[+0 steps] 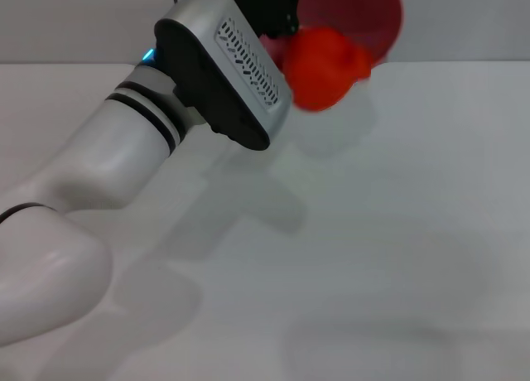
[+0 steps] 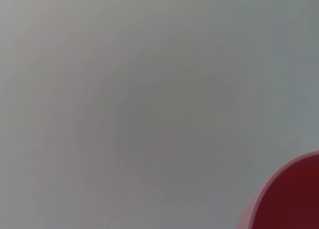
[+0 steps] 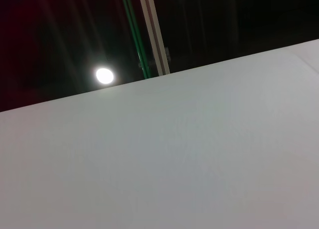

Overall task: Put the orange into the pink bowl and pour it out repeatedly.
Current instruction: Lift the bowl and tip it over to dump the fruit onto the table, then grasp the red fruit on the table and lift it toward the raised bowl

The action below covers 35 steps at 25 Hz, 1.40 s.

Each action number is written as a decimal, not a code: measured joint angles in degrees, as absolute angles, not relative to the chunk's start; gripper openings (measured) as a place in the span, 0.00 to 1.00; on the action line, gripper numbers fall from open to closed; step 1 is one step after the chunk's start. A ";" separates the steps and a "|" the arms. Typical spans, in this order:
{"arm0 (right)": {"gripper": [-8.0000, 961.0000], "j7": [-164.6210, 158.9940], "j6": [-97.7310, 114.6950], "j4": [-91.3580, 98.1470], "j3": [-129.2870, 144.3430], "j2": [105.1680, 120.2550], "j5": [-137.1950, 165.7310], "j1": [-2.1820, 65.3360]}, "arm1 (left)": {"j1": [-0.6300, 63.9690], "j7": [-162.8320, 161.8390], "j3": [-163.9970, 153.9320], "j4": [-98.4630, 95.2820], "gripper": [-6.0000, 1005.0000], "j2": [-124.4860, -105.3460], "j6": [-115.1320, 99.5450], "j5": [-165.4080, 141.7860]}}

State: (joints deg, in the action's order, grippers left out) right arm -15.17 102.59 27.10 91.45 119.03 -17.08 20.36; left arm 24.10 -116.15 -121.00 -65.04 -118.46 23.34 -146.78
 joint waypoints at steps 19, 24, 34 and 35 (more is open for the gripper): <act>0.60 -16.98 101.34 26.45 92.98 119.09 -17.10 20.99 | 34.62 -135.13 -107.47 -63.36 0.05 -118.12 -9.30 -146.10; 0.60 -21.23 99.16 26.44 92.97 118.89 -16.18 21.25 | 43.96 -135.86 -93.98 -62.21 0.05 -118.11 -38.59 -142.96; 0.60 -41.56 83.32 30.90 91.06 113.58 3.13 22.48 | 51.56 -132.50 -66.14 -59.25 0.05 -116.45 -68.47 -146.39; 0.60 -46.00 78.74 32.56 90.45 112.40 7.25 22.78 | 51.42 -132.41 -64.82 -59.35 0.05 -116.07 -69.45 -146.79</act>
State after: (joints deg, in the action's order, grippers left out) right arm -46.00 78.74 32.56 90.45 112.40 7.25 22.78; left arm 51.42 -132.41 -64.82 -59.35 -116.07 -69.45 -146.79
